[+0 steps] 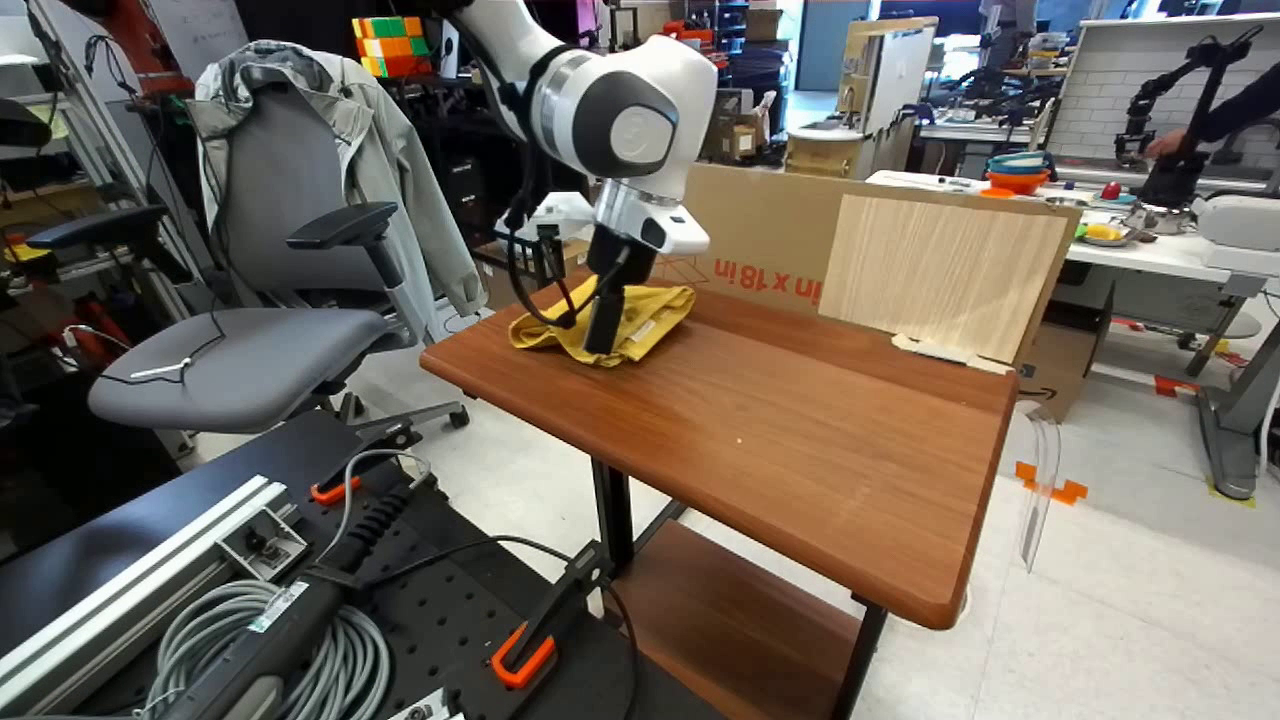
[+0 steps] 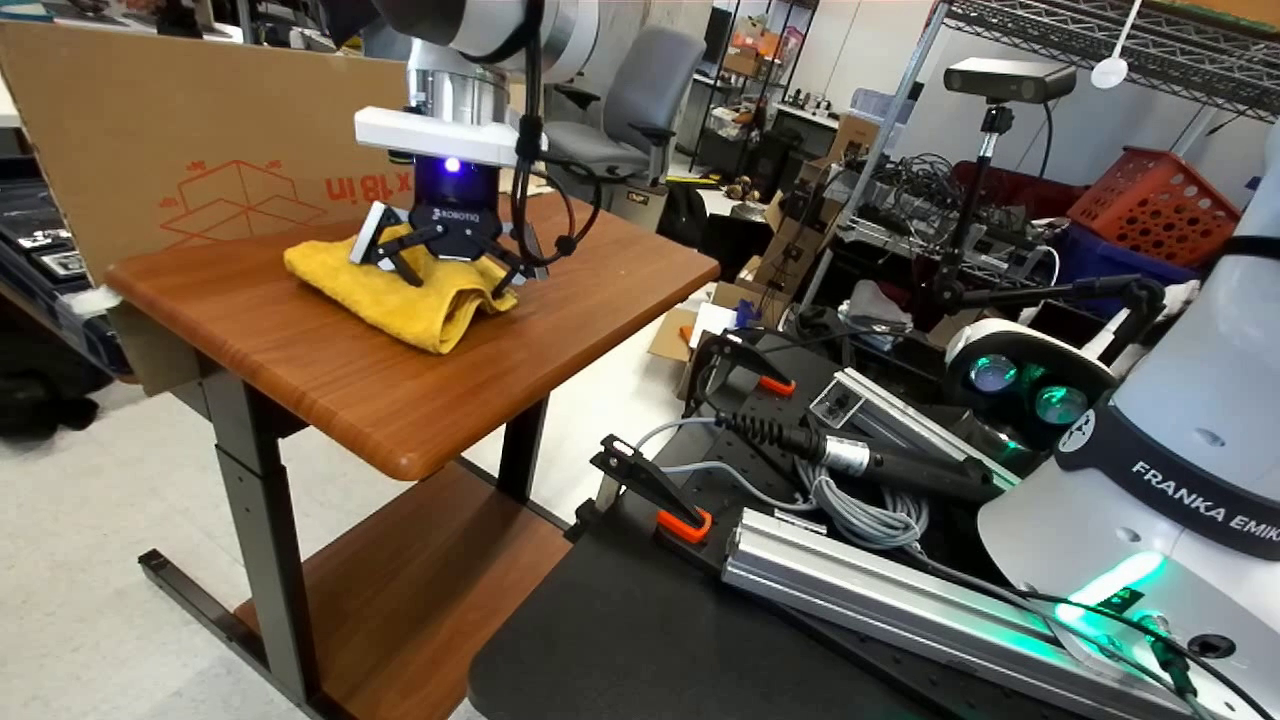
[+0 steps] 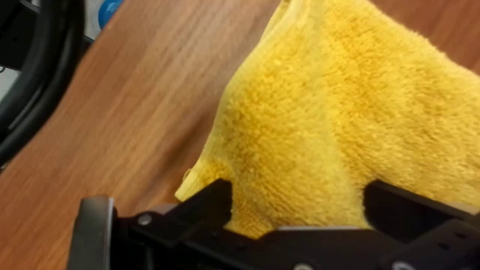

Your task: Wipe the table with the towel

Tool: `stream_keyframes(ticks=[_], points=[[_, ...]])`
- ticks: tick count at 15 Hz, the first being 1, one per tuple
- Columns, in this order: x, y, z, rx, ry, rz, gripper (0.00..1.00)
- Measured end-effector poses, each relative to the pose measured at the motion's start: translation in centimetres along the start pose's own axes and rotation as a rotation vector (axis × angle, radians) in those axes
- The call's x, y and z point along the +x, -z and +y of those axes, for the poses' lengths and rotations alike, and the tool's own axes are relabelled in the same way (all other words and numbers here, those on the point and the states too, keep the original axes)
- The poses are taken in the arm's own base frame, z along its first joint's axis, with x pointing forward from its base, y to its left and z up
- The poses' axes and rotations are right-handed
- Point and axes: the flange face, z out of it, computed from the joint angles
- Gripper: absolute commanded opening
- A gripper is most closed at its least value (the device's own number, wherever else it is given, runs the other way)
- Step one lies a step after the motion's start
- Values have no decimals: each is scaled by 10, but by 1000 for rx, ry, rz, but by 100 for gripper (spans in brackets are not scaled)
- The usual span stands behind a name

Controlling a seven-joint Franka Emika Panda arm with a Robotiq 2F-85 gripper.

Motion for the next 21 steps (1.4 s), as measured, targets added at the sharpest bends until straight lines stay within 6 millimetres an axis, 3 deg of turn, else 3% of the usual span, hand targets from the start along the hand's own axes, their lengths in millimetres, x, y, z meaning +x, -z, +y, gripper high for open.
stream_keyframes(ticks=[5, 8, 10, 12, 17, 19, 21], points=[[-65, -24, 13, -98, 174, -19, 100], [-69, -25, 35, -135, 216, 40, 100], [-51, -18, 59, -143, 215, 117, 100], [-20, -7, 93, -141, 183, 198, 100], [69, 18, 195, -110, -31, 263, 100], [93, 24, 233, -99, -113, 259, 100], [109, 30, 257, -85, -167, 258, 100]])
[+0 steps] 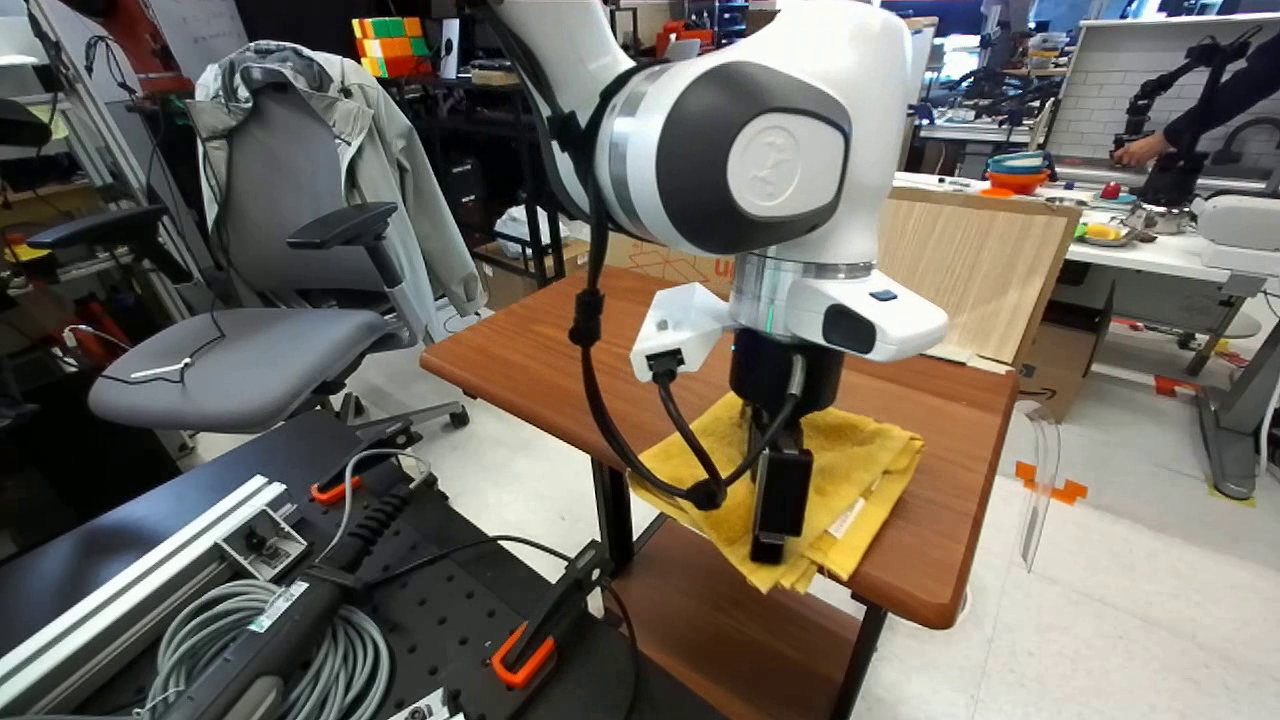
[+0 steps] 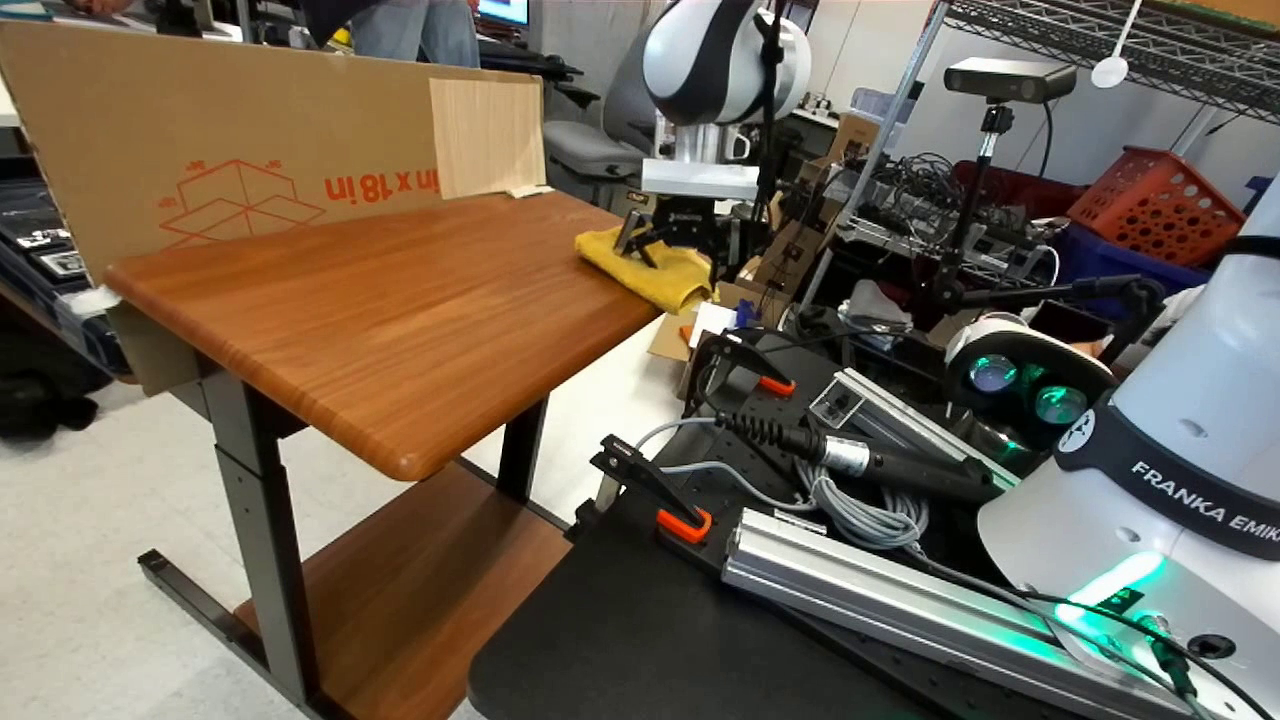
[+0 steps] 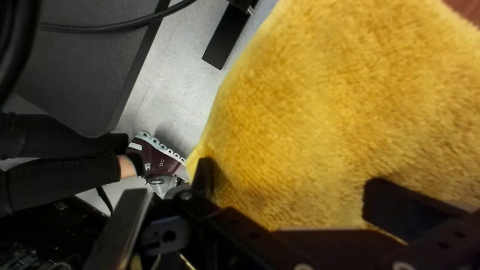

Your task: Wipe the table with the towel

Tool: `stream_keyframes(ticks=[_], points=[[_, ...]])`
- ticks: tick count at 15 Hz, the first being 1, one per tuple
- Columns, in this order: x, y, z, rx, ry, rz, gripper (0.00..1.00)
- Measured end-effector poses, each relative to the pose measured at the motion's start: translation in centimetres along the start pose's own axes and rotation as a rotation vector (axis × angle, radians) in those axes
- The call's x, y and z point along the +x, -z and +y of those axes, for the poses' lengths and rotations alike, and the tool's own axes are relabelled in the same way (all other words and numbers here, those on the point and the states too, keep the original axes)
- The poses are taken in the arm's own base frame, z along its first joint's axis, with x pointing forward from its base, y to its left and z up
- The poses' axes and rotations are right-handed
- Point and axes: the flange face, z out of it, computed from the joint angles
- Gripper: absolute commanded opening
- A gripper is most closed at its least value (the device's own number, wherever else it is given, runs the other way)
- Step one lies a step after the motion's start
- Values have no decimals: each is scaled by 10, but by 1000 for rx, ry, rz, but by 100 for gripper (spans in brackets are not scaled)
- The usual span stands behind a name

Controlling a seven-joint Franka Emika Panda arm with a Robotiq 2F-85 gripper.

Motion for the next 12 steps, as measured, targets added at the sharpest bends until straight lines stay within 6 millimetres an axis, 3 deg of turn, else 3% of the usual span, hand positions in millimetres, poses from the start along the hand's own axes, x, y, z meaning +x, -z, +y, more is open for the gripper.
stream_keyframes(ticks=[2, 6, 9, 12], points=[[11, 5, 4, 19, -23, 15, 100], [16, 29, -12, 86, -20, 76, 100], [9, 69, -19, 162, -4, 94, 100], [-5, 122, -5, 223, 20, 107, 100]])
